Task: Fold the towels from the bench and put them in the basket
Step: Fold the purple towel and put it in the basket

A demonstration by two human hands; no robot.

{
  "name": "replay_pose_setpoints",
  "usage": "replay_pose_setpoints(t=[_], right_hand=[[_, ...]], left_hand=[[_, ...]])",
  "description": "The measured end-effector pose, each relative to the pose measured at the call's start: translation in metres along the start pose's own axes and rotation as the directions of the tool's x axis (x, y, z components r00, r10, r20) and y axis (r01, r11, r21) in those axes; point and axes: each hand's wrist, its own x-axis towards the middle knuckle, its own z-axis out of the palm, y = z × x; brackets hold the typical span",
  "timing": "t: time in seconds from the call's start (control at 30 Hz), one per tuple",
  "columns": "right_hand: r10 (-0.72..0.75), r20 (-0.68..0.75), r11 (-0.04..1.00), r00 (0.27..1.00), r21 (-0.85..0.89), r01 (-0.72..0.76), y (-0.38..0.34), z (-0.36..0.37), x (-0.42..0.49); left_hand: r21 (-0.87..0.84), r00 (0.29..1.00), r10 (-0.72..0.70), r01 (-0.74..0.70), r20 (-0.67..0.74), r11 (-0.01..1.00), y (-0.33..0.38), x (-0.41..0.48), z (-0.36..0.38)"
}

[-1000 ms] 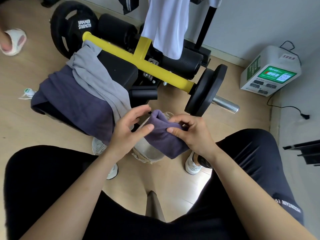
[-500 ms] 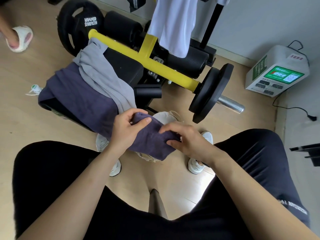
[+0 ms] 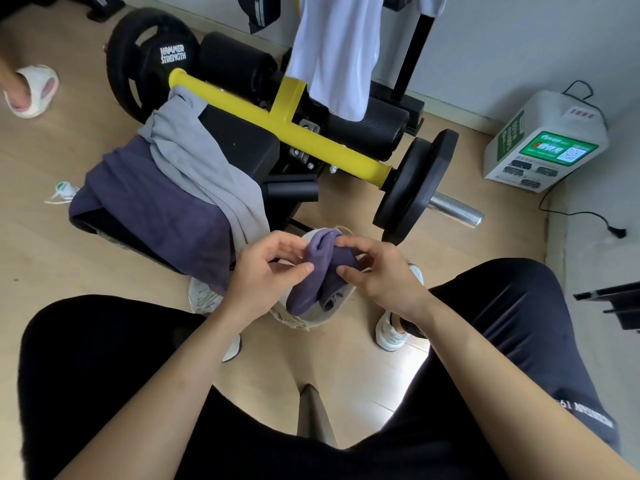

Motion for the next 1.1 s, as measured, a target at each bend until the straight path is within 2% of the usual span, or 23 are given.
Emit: replay_pose_setpoints(t=[0.1, 0.23, 0.3, 0.37, 0.43, 0.5, 0.6, 0.67, 0.73, 0.87, 1.03, 1.1], right_hand=[[0.017, 0.052, 0.993, 0.998, 0.119, -0.023, -0.004, 0.003, -0.002], [0.102, 0.119, 0.928, 0.988, 0.346, -0.138, -0.007, 0.003, -0.006], [0.088, 0.057, 0.942, 0.995, 0.319, -0.101, -0.003, 0.004, -0.004], [0.051, 0.021, 0.955, 0.998, 0.291, -0.055, 0.001, 0.002, -0.002], [0.029, 0.041, 0.96, 0.999, 0.278, -0.039, 0.003, -0.003, 0.0], [0.005, 0.081, 0.963, 0.997, 0.269, -0.027, 0.003, -0.01, 0.001], [-0.049, 0.149, 0.943, 0.988, 0.333, -0.003, 0.0, -0.014, 0.0], [-0.066, 0.13, 0.919, 0.989, 0.393, 0.01, 0.0, -0.015, 0.0], [-0.056, 0.083, 0.896, 0.995, 0.443, 0.014, 0.001, -0.018, 0.001], [0.068, -0.035, 0.855, 0.997, 0.517, -0.04, 0.005, -0.024, 0.003], [0.184, -0.105, 0.82, 0.977, 0.565, -0.094, 0.014, -0.02, 0.004], [0.197, -0.127, 0.846, 0.972, 0.523, -0.103, 0.017, -0.017, 0.005]], left_hand=[[0.019, 0.997, 0.041, -0.042, 0.07, 0.999, -0.001, -0.004, 0.008], [0.036, 0.987, 0.089, -0.095, 0.131, 0.995, 0.0, -0.007, 0.009], [-0.019, 0.982, 0.082, -0.08, 0.167, 0.997, 0.001, -0.008, 0.009], [-0.059, 0.989, 0.061, -0.054, 0.132, 0.997, 0.001, -0.007, 0.007], [-0.039, 0.997, 0.06, -0.059, 0.04, 0.998, -0.001, -0.003, 0.001], [0.032, 0.998, 0.062, -0.063, 0.021, 0.997, -0.003, 0.002, -0.005], [0.09, 0.975, 0.013, -0.034, 0.221, 0.995, -0.006, 0.004, -0.008], [0.105, 0.945, -0.052, 0.018, 0.323, 0.994, -0.008, 0.004, -0.005], [0.128, 0.929, -0.106, 0.064, 0.356, 0.99, -0.012, 0.004, -0.006], [0.202, 0.903, -0.195, 0.124, 0.384, 0.971, -0.02, 0.004, -0.015], [0.086, 0.916, -0.249, 0.234, 0.313, 0.968, -0.022, 0.004, -0.015], [0.003, 0.931, -0.269, 0.277, 0.246, 0.961, -0.022, 0.005, -0.014]])
